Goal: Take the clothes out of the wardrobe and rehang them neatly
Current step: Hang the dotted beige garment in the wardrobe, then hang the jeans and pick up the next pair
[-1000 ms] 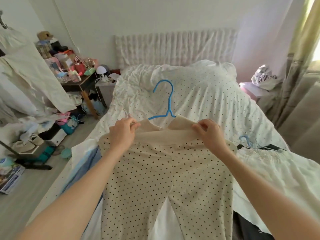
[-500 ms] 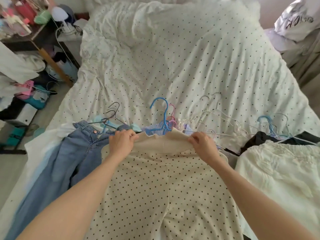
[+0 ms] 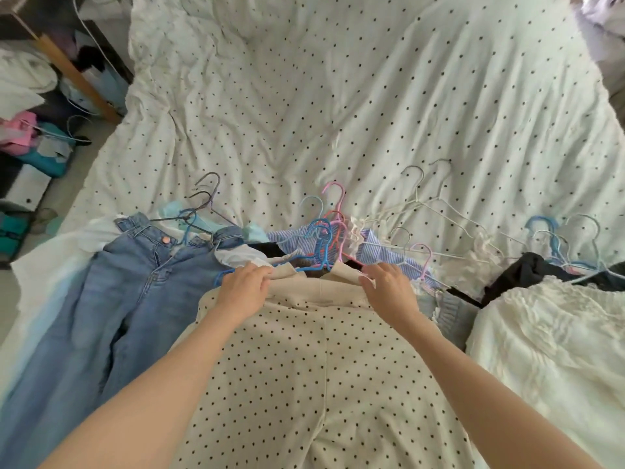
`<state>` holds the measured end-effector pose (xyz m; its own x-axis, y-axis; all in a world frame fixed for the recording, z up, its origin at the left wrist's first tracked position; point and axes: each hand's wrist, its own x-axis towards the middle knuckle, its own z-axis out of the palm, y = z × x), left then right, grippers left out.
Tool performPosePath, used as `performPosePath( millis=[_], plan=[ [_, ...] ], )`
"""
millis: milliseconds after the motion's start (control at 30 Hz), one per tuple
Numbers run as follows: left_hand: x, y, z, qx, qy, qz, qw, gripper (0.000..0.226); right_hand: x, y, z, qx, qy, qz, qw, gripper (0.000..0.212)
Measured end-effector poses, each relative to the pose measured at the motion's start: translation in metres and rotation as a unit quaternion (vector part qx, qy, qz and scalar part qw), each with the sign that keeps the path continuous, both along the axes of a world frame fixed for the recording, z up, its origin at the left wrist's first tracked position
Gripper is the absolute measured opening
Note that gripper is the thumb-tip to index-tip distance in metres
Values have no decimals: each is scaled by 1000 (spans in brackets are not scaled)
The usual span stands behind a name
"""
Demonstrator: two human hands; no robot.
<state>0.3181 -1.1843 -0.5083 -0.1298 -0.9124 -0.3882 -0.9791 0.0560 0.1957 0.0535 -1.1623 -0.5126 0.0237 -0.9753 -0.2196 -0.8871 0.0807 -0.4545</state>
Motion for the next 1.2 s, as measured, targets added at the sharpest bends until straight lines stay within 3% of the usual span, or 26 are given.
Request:
performPosePath(
  millis=[133,267,433,633,733,933,1067,1200],
  plan=[
    [6,32,29,-61,31,-39,997,39,21,23,24,-116,12,97,989,36],
    [25,81,71,-148,19,-30,988,42,53,47,51,-147,27,170,974,47],
    [54,174,99,-176,0,100,979,38,108,83,86,-152,6,282,947,54],
    [58,324,122,-185,-5,260,948,47,160,172,98,-190,-5,441,877,61],
    [55,400,128,-152,-34,374,914,46,184,222,98,-200,-11,516,833,58],
    [13,553,139,-204,-98,488,843,40,210,347,115,-233,-80,636,732,54],
    [-40,652,148,-236,-122,568,779,41,204,429,132,-231,-132,706,656,64],
    [-92,731,160,-279,-164,658,680,40,194,505,142,-235,-146,769,577,48]
  ],
)
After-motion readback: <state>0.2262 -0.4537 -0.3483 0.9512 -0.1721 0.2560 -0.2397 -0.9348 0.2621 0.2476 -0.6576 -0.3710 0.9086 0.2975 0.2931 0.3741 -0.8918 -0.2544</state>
